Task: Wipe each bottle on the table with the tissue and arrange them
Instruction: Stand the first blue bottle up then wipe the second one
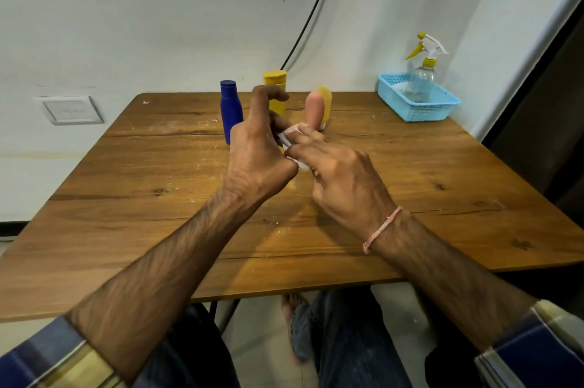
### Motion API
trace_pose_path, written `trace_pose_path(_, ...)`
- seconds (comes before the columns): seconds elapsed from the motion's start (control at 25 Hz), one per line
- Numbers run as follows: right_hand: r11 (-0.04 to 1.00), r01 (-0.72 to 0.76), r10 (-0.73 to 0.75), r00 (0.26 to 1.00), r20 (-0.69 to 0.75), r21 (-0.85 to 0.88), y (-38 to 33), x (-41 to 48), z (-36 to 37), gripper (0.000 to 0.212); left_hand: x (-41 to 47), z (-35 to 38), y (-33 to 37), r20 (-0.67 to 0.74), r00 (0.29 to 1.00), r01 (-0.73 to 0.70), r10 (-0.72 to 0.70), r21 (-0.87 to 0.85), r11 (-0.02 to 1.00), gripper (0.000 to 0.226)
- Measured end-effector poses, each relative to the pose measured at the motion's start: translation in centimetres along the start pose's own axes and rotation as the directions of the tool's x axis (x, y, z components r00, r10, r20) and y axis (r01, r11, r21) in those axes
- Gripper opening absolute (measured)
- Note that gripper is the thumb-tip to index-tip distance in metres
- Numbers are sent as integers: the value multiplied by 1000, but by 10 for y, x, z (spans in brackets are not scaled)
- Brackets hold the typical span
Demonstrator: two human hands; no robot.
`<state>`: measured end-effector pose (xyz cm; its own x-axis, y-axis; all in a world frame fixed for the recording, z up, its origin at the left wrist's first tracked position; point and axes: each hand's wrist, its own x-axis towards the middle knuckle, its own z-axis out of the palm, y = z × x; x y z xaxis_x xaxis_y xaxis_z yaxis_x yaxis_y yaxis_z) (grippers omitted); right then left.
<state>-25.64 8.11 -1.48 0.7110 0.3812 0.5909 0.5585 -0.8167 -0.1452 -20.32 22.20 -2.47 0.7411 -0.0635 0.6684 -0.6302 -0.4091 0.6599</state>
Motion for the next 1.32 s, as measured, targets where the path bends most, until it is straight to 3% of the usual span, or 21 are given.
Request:
trace_pose_path(0.08, 995, 39, -40, 999, 0, 93, 9, -6, -7, 50, -4, 0, -1, -1, 1000, 21, -21, -7, 1000, 74)
trace_pose_path(0.16, 982, -11, 17, 999, -31, 186, 21, -15, -11, 46, -8, -2, -4, 6, 997, 74, -74, -2, 997, 79)
trace_pose_path(0.24, 933, -210, 260, 955, -144, 293, 32, -21, -10, 38, -11, -4, -6, 22, 994, 108, -108, 7, 994, 84)
trace_pose_path(0.32, 819, -387, 507, 834, -217, 424, 38, -19, -4, 30, -15, -5, -8, 34, 994, 106, -107, 9, 994, 85)
trace_pose_path(0.4, 764, -405, 572, 785, -237, 503, 32, -12, 7, 26, -19, -5, -8, 43, 996, 80, -79, -10, 997, 83)
trace_pose_path(0.48, 822, -305, 449, 866, -218, 481, 14, -9, 24, 33, -26, -6, -13, 34, 998, 49, -48, -27, 998, 81)
trace_pose_path(0.56, 915, -162, 237, 957, -166, 368, 1, -15, 42, 47, -37, -11, -21, 9, 1000, 27, -27, -35, 999, 76)
trace_pose_path(0.64, 965, -95, 122, 988, -98, 246, 9, -19, 54, 54, -53, -18, -34, -1, 1000, -2, 2, -57, 998, 69)
trace_pose_path(0.76, 954, -266, 262, 964, 45, 140, 39, -11, 53, 47, -78, -23, -46, 11, 999, 36, -35, -94, 995, 68)
trace_pose_path(0.88, 942, -326, 318, 943, 98, 81, 47, -6, 52, 40, -87, -20, -54, 0, 1000, 27, -27, -125, 992, 69)
trace_pose_path(0.96, 952, -269, 268, 963, 28, 146, 27, -9, 57, 45, -88, -17, -57, -24, 1000, 7, -10, -123, 992, 68)
trace_pose_path(1.08, 958, -57, 75, 996, -53, 281, -5, -29, 68, 57, -87, -16, -56, -56, 998, 18, -25, -123, 992, 66)
trace_pose_path(1.16, 957, -81, 106, 992, -73, 278, 8, -31, 69, 57, -81, -21, -52, -52, 998, 20, -27, -127, 992, 68)
trace_pose_path(1.2, 929, -214, 251, 964, -88, 300, 21, -29, 71, 52, -74, -25, -49, -51, 998, 30, -37, -127, 992, 69)
trace_pose_path(1.24, 851, -394, 453, 885, -106, 347, 35, -25, 74, 43, -64, -29, -47, -49, 997, 56, -62, -124, 991, 68)
trace_pose_path(1.28, 694, -563, 663, 743, -91, 448, 49, -20, 76, 34, -51, -33, -45, -48, 993, 98, -105, -119, 988, 65)
trace_pose_path(1.32, 461, -639, 813, 582, -5, 616, 61, -14, 78, 28, -36, -35, -43, -51, 985, 157, -163, -115, 981, 62)
